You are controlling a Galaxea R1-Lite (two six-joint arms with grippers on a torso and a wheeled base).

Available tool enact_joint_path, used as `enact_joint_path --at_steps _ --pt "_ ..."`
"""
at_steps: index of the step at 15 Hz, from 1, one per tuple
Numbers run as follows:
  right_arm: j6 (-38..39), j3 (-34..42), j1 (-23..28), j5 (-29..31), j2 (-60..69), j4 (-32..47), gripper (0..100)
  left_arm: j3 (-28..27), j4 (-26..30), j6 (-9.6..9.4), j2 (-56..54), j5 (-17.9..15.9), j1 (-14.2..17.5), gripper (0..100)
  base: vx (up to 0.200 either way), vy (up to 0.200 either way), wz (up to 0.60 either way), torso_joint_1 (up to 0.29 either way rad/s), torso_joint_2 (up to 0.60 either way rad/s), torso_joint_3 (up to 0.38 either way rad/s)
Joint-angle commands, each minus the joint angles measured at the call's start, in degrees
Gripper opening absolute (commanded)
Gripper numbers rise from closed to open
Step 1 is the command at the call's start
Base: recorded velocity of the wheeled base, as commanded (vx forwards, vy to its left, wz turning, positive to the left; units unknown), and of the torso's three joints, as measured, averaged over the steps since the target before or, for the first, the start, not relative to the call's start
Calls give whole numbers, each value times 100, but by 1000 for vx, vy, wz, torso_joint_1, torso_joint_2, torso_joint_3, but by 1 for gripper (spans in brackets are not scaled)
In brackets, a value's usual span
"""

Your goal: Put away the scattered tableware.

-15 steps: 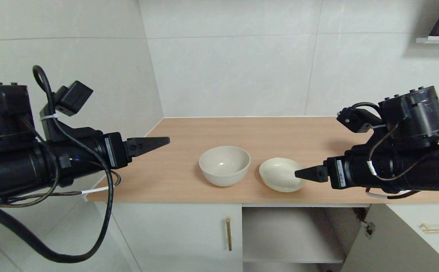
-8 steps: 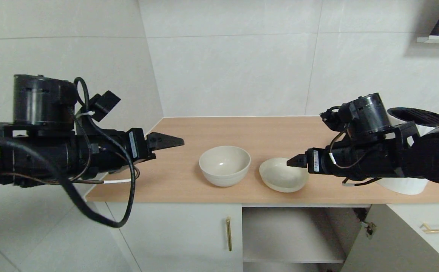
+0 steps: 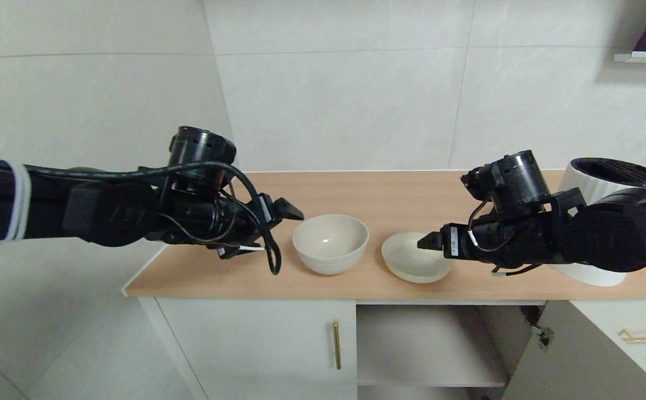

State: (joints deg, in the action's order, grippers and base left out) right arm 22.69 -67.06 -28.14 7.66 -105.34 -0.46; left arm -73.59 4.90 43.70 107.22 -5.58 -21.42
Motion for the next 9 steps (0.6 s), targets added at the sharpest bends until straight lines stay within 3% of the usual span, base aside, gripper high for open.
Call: enact_joint_path --at_steps 1,5,9 --pt "-1 18 19 -1 -22 -6 100 -146 2 86 572 66 -99 100 0 0 0 0 0 0" --pt "-1 35 19 -10 -13 -15 100 -199 -156 200 827 75 -161 100 0 0 0 0 0 0" --pt "-1 44 19 -10 -4 -15 100 -199 -253 200 880 75 -152 100 0 0 0 0 0 0"
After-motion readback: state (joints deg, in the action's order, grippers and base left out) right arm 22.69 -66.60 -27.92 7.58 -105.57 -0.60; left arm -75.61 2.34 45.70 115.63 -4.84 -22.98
